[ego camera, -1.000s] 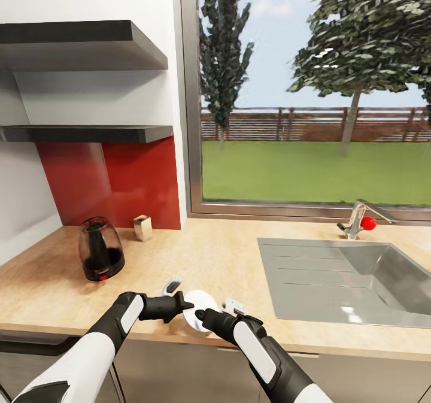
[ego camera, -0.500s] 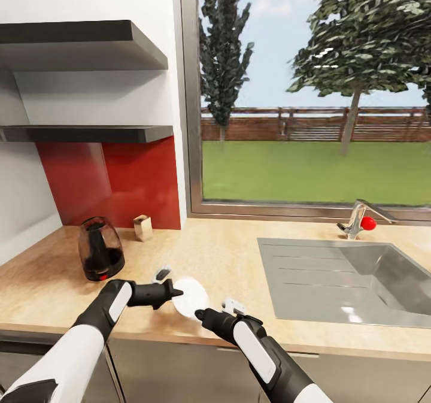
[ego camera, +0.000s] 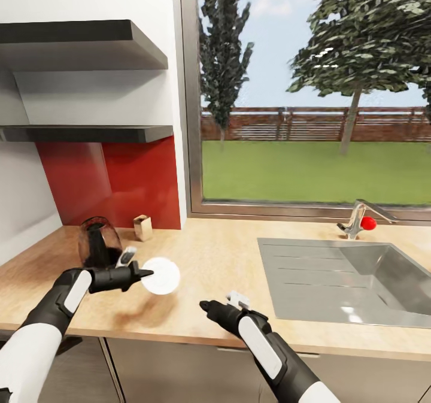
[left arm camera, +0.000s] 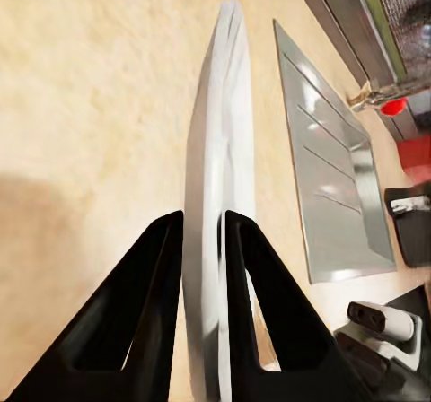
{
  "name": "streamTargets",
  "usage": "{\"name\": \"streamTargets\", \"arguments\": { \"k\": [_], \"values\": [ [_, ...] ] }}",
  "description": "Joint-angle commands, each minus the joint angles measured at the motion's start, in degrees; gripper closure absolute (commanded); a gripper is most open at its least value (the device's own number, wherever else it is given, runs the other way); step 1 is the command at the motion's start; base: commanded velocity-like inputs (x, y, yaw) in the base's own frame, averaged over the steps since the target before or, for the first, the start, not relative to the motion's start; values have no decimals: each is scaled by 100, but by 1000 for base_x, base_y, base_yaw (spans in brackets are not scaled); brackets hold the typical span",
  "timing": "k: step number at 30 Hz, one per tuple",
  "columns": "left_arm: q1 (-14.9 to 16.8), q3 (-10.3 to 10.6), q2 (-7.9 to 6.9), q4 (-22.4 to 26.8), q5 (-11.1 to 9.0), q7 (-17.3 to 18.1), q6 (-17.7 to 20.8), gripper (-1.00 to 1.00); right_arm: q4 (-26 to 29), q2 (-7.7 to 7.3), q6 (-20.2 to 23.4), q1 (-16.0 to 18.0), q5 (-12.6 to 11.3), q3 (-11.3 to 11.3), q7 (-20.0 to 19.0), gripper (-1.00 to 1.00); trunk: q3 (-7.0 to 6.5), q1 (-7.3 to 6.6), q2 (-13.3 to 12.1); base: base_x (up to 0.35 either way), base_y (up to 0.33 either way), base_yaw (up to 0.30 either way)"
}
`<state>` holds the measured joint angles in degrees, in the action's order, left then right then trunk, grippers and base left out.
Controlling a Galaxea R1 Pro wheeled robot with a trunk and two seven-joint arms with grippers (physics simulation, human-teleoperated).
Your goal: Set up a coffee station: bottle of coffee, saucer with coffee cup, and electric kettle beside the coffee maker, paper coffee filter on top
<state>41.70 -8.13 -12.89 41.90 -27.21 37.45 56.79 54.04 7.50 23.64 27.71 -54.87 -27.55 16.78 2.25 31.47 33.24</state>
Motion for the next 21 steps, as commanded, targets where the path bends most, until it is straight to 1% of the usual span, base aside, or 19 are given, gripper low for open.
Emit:
{"name": "streamTargets", "arguments": {
  "k": [1, 2, 4, 5, 6, 7, 8, 9, 10, 12, 15, 21],
  "values": [
    [2, 2, -7, 1, 42, 142, 1, 100, 15, -37, -123, 6, -55, -8, 48, -100, 12, 3, 11, 0, 0, 0],
    [-1, 9, -8, 2, 47, 205, -5, 100, 17, -58, -207, 6, -52, -7, 46, -100, 12, 3, 11, 0, 0, 0],
    [-10, 42, -2, -3, 74, 468, -27, 100, 72, -163, -642, 6, -14, -10, 34, -100, 12, 3, 11, 0, 0, 0],
    [-31, 67, 3, -4, 85, 589, -40, 100, 162, -210, -869, 6, 67, -11, 32, -100, 12, 3, 11, 0, 0, 0],
    [-48, 79, 5, -3, 89, 645, -46, 100, 235, -234, -970, 6, 128, -12, 31, -100, 12, 3, 11, 0, 0, 0],
    [-88, 102, 9, -1, 95, 745, -59, 100, 421, -284, -1128, 6, 286, -14, 29, -100, 12, 3, 11, 0, 0, 0],
    [-151, 123, 13, 1, 102, 873, -71, 100, 755, -379, -1268, 6, 590, -20, 35, -100, 12, 3, 11, 0, 0, 0],
    [-187, 134, 14, 2, 105, 940, -78, 100, 966, -465, -1326, 6, 799, -26, 42, -100, 12, 3, 11, 0, 0, 0],
    [-224, 144, 14, 2, 108, 1010, -86, 100, 1215, -598, -1375, 6, 1060, -34, 51, -100, 12, 3, 11, 0, 0, 0],
    [-266, 150, 15, 2, 109, 1057, -88, 100, 1409, -717, -1409, 6, 1260, -46, 58, -100, 12, 3, 11, -15, 0, 0],
    [-318, 149, 29, 3, 104, 1085, -92, 100, 1505, -780, -1419, 6, 1374, -58, 58, -100, 12, 3, 11, -178, 0, 0],
    [-343, 145, 49, 3, 94, 1099, -92, 100, 1539, -810, -1423, 6, 1424, -62, 53, -100, 12, 3, 11, -312, 0, 0]
  ]
}}
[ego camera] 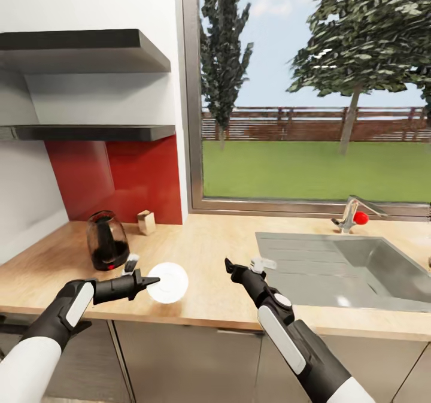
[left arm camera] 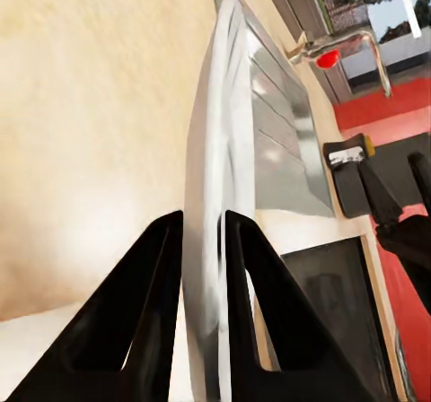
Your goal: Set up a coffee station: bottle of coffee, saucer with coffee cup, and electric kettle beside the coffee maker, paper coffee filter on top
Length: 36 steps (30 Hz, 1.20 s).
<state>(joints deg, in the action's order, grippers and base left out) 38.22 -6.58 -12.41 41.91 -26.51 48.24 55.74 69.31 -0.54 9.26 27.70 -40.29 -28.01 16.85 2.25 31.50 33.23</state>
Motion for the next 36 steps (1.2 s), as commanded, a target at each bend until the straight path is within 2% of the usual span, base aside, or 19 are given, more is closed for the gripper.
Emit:
{"name": "streamTargets", "arguments": {
  "k": [1, 3, 4, 10, 13, 15, 17, 23, 25, 28, 30, 31, 32, 33, 34, 35, 36],
  "values": [
    [4, -12, 2, 1, 24, 35, 14, 100, 11, -6, 14, 7, -33, -17, 46, -100, 12, -1, 11, -331, 0, 0],
    [1, -11, 2, -3, 31, 145, 10, 100, 12, -7, 14, 7, -32, -19, 46, -100, 12, -1, 11, -333, 0, 0],
    [-111, 23, 2, 1, 39, 273, 8, 100, 9, -7, 14, 7, -32, -20, 46, -100, 11, -1, 11, -334, 0, -53],
    [-323, 303, 7, 1, 41, 323, -64, 100, 3, -7, 11, 7, -31, -20, 53, -100, -5, -1, 11, -334, -14, -229],
    [-419, 504, 20, -2, 31, 408, -351, 100, 3, -7, 6, 7, -25, -20, 54, -100, -15, -1, 11, -298, -58, -278],
    [-506, 720, 25, -8, 36, 546, -446, 100, 3, -7, 6, 7, -24, -20, 55, -100, -21, -1, 11, -132, -24, -281],
    [-725, 943, 29, -8, 38, 665, -596, 100, 3, -7, 5, 7, -25, -20, 55, -100, -28, -1, 11, -50, -9, -282],
    [-1448, 1060, 39, -95, 48, 718, -1452, 100, -94, -7, 4, 2, -18, -20, 64, -100, -48, -1, 11, -9, -2, -284],
    [-1835, 1067, 38, -214, 55, 720, -1972, 100, -507, -10, -15, 0, -25, -20, 73, -100, -55, -1, 11, -1, 0, -284],
    [-2034, 1069, 37, -506, 54, 721, -2417, 100, -1024, -4, -118, -1, -33, -20, 78, -100, -65, -1, 11, -1, 0, -284],
    [-2131, 1065, 37, -1120, 15, 727, -2972, 100, -1763, 0, -497, -1, -28, -20, 89, -100, -71, -1, 11, 0, 0, -284],
    [-2154, 1058, 40, -1465, -4, 731, -3267, 100, -2303, 1, -803, -1, -25, -25, 107, -100, -75, -1, 11, 0, 0, -284],
    [-2163, 1055, 44, -1634, -13, 734, -3429, 100, -2680, 1, -1017, -2, -26, -26, 114, -100, -78, -1, 11, 0, 0, -284],
    [-2172, 1047, 50, -1834, -25, 736, -3631, 100, -3372, 0, -1437, -2, -29, -27, 119, -100, -81, -1, 11, 0, 0, -284],
    [-2174, 1043, 52, -1888, -26, 734, -3682, 100, -3726, -3, -1651, -2, -30, -24, 118, -100, -85, -1, 11, 0, 0, -284],
    [-2176, 1039, 55, -1959, -28, 733, -3740, 100, -4373, -5, -2003, -2, -31, -25, 117, -100, -88, -1, 11, 0, 0, -284],
    [-2177, 1038, 60, -1978, -29, 732, -3755, 100, -4695, -6, -2164, -2, -31, -26, 114, -100, -91, -1, 11, 0, 0, -284]
  ]
}}
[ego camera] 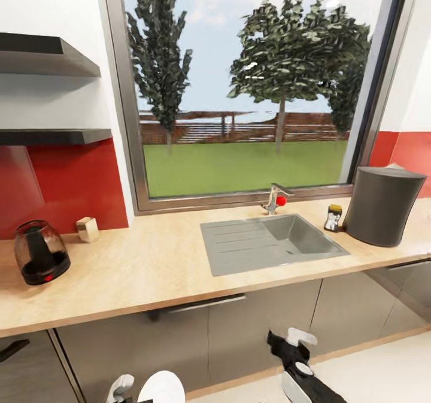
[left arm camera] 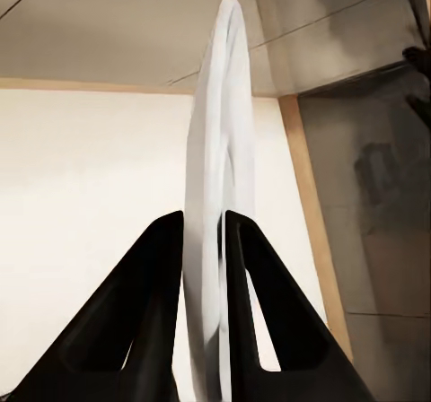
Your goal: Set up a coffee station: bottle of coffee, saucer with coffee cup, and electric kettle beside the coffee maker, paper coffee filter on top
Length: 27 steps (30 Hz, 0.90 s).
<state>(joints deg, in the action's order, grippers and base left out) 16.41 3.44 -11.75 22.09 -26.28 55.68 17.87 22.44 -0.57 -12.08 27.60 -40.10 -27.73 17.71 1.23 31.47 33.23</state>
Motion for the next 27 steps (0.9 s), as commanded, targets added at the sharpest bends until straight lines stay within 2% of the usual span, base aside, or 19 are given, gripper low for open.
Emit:
{"name": "streamTargets", "arguments": {
  "k": [1, 3, 5, 7, 9, 11, 12, 13, 15, 17, 20, 27],
  "values": [
    [3, 29, 9, -13, -53, -9, 19, 100, -458, 1, -258, 9, -43, -59, 22, -100, 7, 2, 11, 0, 0, -284],
    [3, 26, 53, -37, -53, -8, 7, 100, -1054, 3, -504, 9, 4, -75, 11, -100, 1, 2, 11, 0, 0, -284],
    [2, 21, 121, -99, -58, -6, 1, 100, -1365, 5, -575, 9, 171, -78, 2, -100, -6, 2, 11, 0, 0, -284],
    [2, 20, 230, -189, -74, -5, -2, 100, -1828, 3, -577, 9, 673, -78, -9, -100, -10, 2, 11, 0, 0, -284],
    [2, 13, 257, -208, -96, -11, -3, 100, -2021, 4, -421, -51, 953, -81, -40, -100, -12, 2, 11, 0, 0, -198],
    [-2, -6, 252, -233, -239, -13, -123, 100, -2081, 44, 720, -221, 1224, -92, -461, -100, -12, 2, 11, 0, 0, -44],
    [-5, -9, 240, -358, -344, -13, -333, 100, -2090, 31, 1407, -256, 1386, -98, -1092, -100, -12, 2, 11, 0, 0, -10],
    [-6, -10, 234, -549, -411, -13, -502, 100, -2093, 19, 1635, -265, 1472, -100, -1655, -100, -12, 2, 11, 0, 0, -4],
    [-6, -10, 224, -748, -495, -13, -658, 100, -2094, 15, 1727, -270, 1513, -100, -1993, -100, -12, 2, 11, 0, 0, -2],
    [-6, -10, 219, -961, -622, -13, -814, 100, -2088, 17, 1766, -271, 1518, -98, -2154, -100, -12, 2, 11, 0, 0, -1],
    [-6, -7, 217, -1121, -781, -13, -988, 100, -2079, 54, 1801, -272, 1509, -99, -2192, -100, -12, 2, 11, 0, 0, 0],
    [-6, -3, 225, -1154, -802, -13, -1056, 100, -2084, 23, 1798, -272, 1520, -94, -2194, -100, -12, 2, 11, 0, -49, 0]
  ]
}}
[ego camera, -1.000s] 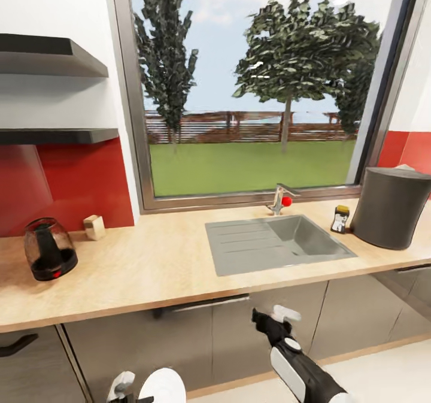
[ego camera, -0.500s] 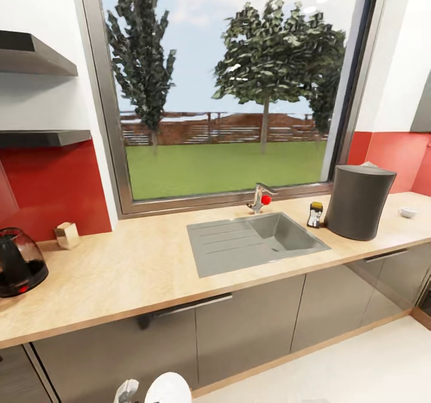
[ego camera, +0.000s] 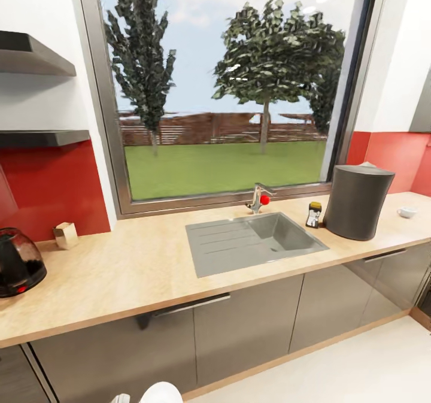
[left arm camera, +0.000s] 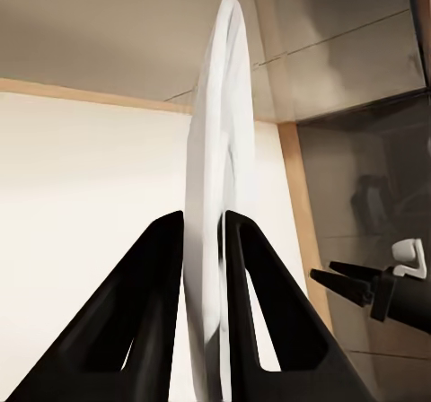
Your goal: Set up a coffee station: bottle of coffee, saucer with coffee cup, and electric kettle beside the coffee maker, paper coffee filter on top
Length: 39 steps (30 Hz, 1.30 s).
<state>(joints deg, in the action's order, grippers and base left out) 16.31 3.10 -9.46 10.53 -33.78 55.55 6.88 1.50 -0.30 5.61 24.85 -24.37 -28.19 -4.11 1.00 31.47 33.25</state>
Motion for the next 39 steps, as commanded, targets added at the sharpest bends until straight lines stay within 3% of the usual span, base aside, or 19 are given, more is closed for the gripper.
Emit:
{"name": "streamTargets", "arguments": {
  "k": [1, 9, 15, 20, 24, 39],
  "values": [
    [4, 31, -5, 1, -48, 0, 43, 100, 7, -7, 24, 3, -51, -49, -11, -100, 11, 2, 10, 0, -230, 0],
    [4, 32, 2, -33, -42, -6, -364, 100, 0, -21, 3, 3, -49, -47, -9, -100, 11, 2, 10, 0, -264, 0],
    [-10, 29, 6, -140, -115, -8, -419, 100, 0, -22, 0, 3, -50, -46, -4, -100, 11, 2, 10, 0, -273, 0],
    [-137, 28, -21, -147, -504, -9, -437, 100, 0, -22, -6, 3, -51, -51, -6, -100, 11, 2, 10, 0, -273, 0],
    [-163, 32, -35, -154, -622, -9, -441, 100, 0, -22, -7, -4, -47, -54, -10, -100, 11, 2, 10, 0, -273, 0],
    [-173, 32, -36, -156, -639, -26, -450, 100, 0, -14, -7, -59, -48, -55, -3, -100, 11, 2, 10, 134, -254, 0]
  ]
}}
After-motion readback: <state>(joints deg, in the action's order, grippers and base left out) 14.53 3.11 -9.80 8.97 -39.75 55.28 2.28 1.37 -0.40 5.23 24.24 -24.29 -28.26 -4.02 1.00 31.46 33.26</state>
